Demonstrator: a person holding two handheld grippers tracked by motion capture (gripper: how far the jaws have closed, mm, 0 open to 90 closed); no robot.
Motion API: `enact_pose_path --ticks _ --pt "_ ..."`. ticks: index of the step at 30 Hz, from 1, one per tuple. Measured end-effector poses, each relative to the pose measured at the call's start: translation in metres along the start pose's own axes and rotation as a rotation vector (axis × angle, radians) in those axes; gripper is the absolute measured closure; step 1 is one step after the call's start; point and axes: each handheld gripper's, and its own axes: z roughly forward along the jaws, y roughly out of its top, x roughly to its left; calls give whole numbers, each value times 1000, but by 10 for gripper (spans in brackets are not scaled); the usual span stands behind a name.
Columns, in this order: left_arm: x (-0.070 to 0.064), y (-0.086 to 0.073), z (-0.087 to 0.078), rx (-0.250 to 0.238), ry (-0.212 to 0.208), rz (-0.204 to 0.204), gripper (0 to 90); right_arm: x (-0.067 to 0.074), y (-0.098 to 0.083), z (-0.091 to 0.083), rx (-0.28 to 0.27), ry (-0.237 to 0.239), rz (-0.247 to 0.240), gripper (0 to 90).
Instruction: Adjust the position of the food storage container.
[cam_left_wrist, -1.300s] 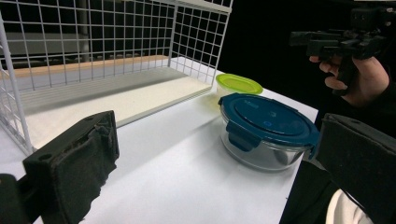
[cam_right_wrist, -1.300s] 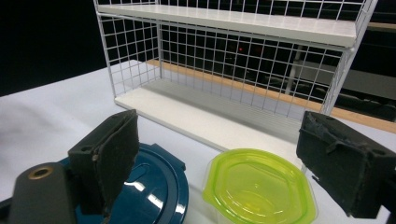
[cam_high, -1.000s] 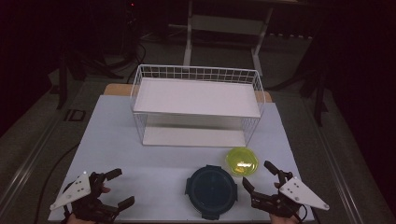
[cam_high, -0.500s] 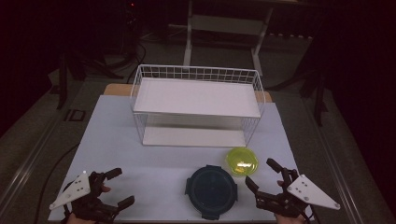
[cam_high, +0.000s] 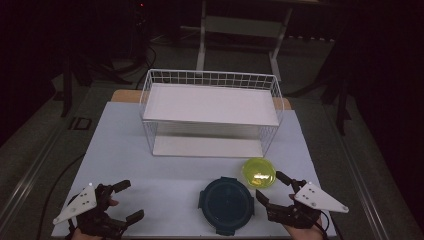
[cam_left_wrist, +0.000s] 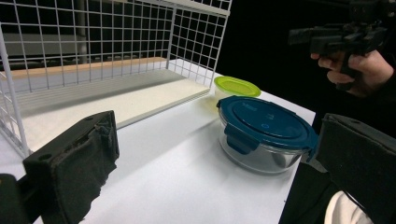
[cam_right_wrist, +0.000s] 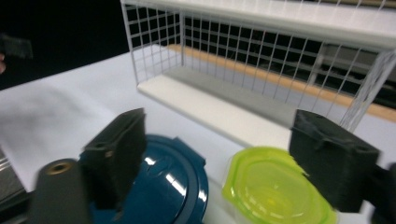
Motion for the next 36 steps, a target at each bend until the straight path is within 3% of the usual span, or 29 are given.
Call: enact_pose_path --ticks 1,5,7,10,24,28,29,36 --pt "0 0 0 -1 -1 -1 0 0 0 0 0 0 0 201" --pt "0 0 0 -3 1 -2 0 -4 -8 4 51 23 16 359" --pt "0 0 0 -2 2 -2 0 -5 -10 4 67 28 18 392" --pt "1 0 0 -1 1 -3 0 -10 -18 6 105 49 40 539" --pt "1 0 0 2 -1 -4 0 -15 -43 12 247 104 56 877" --pt "1 0 0 3 -2 -4 0 -15 -49 14 285 104 47 895" --pt "1 0 0 3 -1 -4 0 -15 -52 15 315 106 54 897" --pt "1 -1 0 6 -2 -2 0 -16 -62 19 378 126 77 898"
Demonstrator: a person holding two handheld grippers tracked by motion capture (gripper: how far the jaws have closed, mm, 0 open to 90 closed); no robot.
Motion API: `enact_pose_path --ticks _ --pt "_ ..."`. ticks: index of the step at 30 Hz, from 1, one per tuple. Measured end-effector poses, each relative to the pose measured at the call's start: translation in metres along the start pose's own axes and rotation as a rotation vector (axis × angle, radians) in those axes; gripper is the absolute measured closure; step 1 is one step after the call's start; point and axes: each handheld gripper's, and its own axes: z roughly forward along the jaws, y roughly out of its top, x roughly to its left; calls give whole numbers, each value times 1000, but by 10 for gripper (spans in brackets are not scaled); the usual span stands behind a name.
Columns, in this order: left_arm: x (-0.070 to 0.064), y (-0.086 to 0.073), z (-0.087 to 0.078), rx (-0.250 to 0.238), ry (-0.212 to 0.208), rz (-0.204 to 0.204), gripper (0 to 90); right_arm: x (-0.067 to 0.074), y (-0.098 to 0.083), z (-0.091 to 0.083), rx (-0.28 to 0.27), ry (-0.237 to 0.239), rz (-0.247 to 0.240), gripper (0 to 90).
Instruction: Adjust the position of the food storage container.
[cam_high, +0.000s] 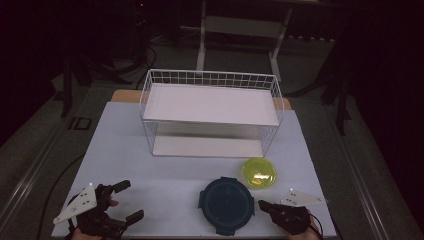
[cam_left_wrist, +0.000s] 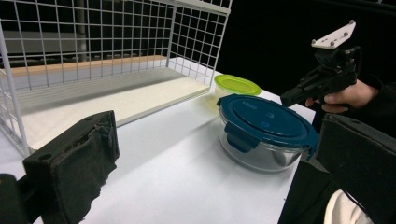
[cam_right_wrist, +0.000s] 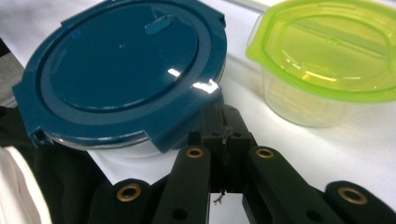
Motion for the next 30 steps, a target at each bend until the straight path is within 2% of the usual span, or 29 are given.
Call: enact_pose_path --ticks 8,15,18,30 --pt "0 0 -1 -5 3 2 0 5 -2 9 51 24 -21 899" --pt "-2 0 0 2 1 5 0 7 1 12 49 -4 -28 900" --pt "-2 0 1 3 0 3 0 6 3 15 42 10 -12 900" --pt "-2 0 0 5 -4 5 0 14 18 34 55 58 -48 900"
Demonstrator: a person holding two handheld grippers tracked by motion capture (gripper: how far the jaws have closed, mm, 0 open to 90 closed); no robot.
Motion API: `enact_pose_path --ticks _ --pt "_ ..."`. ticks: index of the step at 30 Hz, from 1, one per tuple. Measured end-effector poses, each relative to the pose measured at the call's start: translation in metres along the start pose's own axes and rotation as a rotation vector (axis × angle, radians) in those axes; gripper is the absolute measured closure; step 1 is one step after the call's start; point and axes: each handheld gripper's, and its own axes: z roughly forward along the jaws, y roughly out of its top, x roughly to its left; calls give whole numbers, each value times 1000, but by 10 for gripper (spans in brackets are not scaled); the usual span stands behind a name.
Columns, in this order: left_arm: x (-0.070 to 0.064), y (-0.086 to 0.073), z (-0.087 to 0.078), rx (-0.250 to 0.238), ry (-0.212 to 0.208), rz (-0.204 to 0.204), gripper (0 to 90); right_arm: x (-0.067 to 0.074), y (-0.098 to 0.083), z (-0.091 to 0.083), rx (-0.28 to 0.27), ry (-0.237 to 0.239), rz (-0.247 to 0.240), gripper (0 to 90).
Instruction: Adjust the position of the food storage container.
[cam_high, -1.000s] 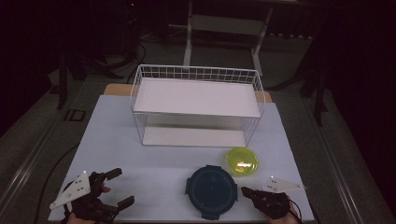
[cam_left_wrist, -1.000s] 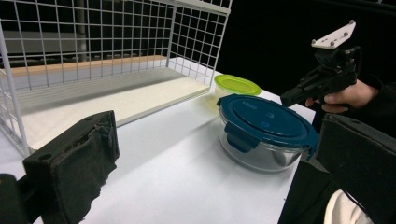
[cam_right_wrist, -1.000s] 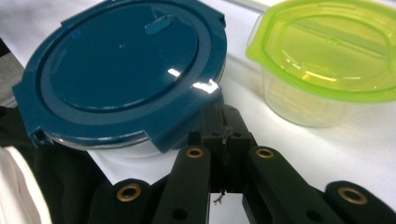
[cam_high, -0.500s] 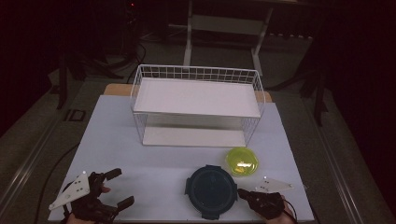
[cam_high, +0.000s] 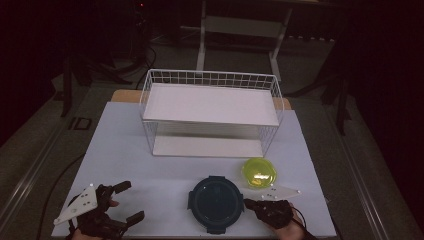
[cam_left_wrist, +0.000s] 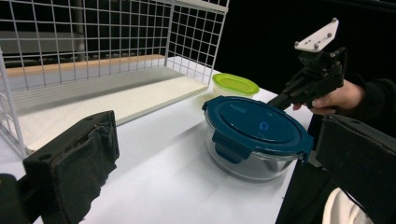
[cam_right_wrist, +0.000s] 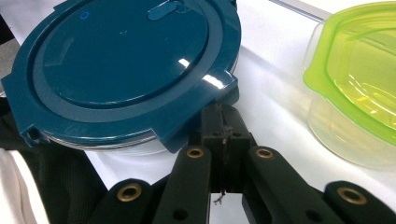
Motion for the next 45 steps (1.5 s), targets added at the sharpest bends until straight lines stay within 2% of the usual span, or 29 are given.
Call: enact_pose_path --ticks 2,4,8,12,14,16,18,29,34,36,39,41,45 --pt "0 0 0 -1 -1 0 0 -1 0 -2 -8 9 -1 900" --pt "0 0 0 0 0 -1 0 -2 0 -5 -1 -20 -23 899" --pt "0 0 0 -1 -1 0 0 -4 -4 -7 3 -14 -5 900" --pt "0 0 0 0 0 2 0 0 -4 -3 16 21 -14 900" --pt "0 0 0 0 0 1 0 3 -3 -2 12 5 -31 900" --pt "0 0 0 1 -2 1 0 3 -2 -2 4 12 -20 900" --pt "-1 0 1 5 -3 3 0 6 0 0 5 0 -29 900" --pt "0 -1 2 5 -6 1 0 17 16 21 13 67 -35 900" --pt "0 -1 2 10 -4 4 0 17 19 23 10 89 -39 900" --pt "0 -1 1 9 -3 0 0 16 18 22 15 65 -40 900" --pt "1 -1 1 5 -5 -3 0 17 15 25 37 83 -34 900" --pt "0 -1 1 5 -5 0 0 21 15 26 45 58 -48 900" --pt "0 -1 2 8 -7 0 0 21 16 30 35 78 -30 900"
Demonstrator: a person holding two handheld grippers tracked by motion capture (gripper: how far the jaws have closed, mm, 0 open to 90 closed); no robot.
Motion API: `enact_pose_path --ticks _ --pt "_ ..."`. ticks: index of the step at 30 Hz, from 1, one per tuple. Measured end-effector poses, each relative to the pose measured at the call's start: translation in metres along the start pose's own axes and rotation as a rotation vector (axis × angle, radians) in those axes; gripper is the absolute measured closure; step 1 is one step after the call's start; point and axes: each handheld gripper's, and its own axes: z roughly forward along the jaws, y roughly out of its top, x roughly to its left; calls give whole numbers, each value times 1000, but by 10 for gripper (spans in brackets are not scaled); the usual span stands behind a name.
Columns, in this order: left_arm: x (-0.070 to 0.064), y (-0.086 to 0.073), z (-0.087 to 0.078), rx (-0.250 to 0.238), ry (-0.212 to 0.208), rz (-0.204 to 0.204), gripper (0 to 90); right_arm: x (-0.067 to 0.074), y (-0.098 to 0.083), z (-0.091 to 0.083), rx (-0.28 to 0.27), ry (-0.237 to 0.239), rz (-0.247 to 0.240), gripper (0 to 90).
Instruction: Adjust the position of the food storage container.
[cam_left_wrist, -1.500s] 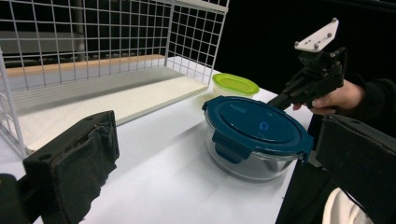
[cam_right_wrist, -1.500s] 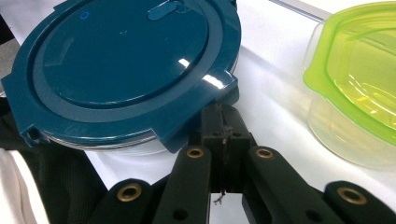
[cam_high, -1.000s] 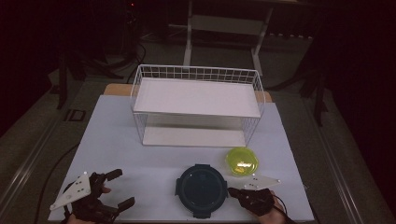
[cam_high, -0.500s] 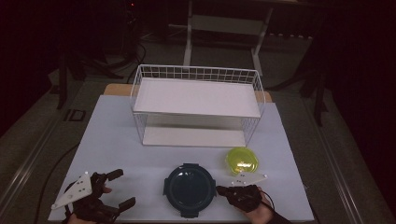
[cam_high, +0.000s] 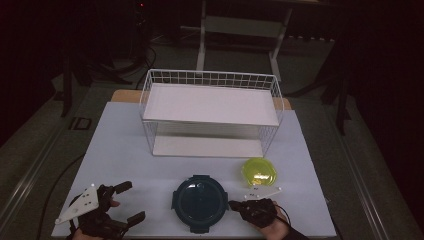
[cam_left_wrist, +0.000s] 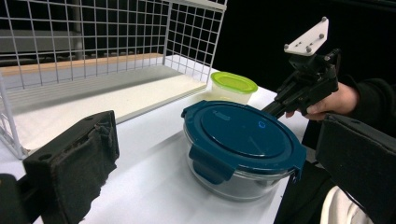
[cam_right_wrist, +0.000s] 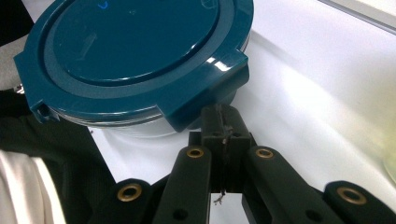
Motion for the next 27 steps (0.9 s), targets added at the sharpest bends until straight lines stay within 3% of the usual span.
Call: enact_pose_path --ticks 4,10,15,17,21,23,25,27 --pt "0 0 0 -3 0 0 0 6 6 7 7 20 -18 900" --pt "0 0 -2 -4 -2 1 0 21 25 31 9 79 -37 900" --pt "1 0 -2 -3 -4 0 0 28 40 42 -16 99 -55 900" --pt "0 0 -2 0 -5 1 0 29 45 45 -6 80 -77 900" --pt "0 0 -2 0 -6 2 0 26 45 43 -18 90 -48 900" --pt "0 0 -2 0 -5 2 0 27 43 39 -17 84 -61 900" --pt "0 0 -2 0 -6 2 0 30 40 34 -25 102 -46 900" --pt "0 0 -2 0 -7 2 0 36 37 31 -21 122 -61 900"
